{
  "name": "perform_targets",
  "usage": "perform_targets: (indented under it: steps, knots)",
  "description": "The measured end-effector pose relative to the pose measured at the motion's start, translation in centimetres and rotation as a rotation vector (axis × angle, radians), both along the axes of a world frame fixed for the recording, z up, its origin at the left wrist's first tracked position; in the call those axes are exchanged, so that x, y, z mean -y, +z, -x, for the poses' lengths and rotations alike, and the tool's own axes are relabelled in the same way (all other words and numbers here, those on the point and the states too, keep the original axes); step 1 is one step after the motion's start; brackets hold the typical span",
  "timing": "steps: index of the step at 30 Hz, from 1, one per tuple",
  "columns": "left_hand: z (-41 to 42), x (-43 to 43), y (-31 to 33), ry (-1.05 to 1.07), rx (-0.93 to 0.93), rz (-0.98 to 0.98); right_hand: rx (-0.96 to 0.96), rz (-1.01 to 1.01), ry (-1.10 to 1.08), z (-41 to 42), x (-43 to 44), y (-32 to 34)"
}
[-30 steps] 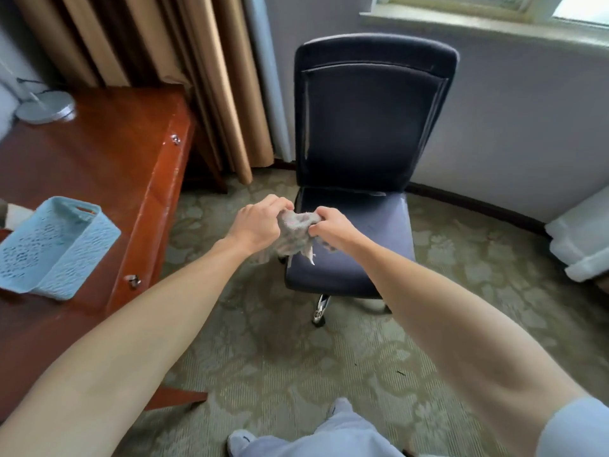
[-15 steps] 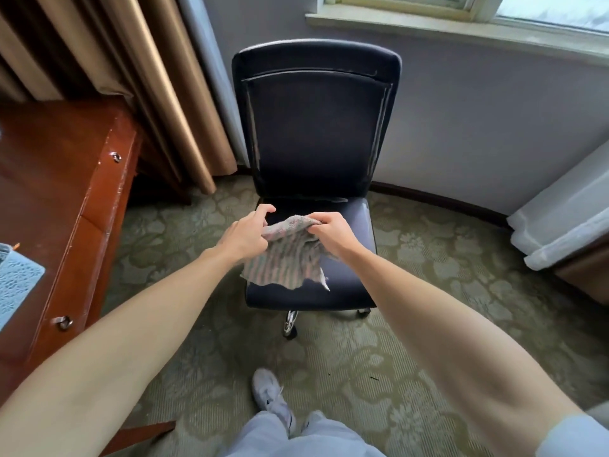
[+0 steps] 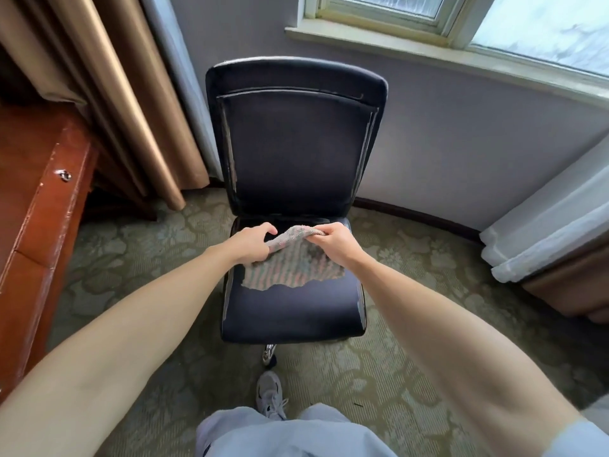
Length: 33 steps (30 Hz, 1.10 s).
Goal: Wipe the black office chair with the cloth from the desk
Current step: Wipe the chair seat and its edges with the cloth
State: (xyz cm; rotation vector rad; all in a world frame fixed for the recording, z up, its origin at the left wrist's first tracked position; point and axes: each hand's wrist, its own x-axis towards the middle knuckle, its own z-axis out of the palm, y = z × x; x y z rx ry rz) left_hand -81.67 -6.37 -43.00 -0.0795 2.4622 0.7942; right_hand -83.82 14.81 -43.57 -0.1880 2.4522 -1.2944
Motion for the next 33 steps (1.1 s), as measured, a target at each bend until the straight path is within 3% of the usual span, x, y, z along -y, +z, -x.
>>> perform_targets:
  steps: [7, 18, 24, 33]
  knots:
    - [3.1, -2.1, -1.5, 0.099, 0.130, -0.279, 0.011, -0.052, -0.054, 1.0, -2.0, -1.0]
    - [7.4, -9.8, -2.8, 0.169, -0.032, -0.355, 0.080, -0.175, -0.170, 5.0, -11.8, -3.5]
    - [9.8, -15.5, -5.3, 0.283, -0.102, -0.225, 0.179, -0.149, -0.131, 8.7, -19.0, -6.0]
    - [10.1, -21.4, -8.5, 0.424, -0.064, -0.024, 0.257, -0.205, -0.031, 13.2, -25.6, -10.1]
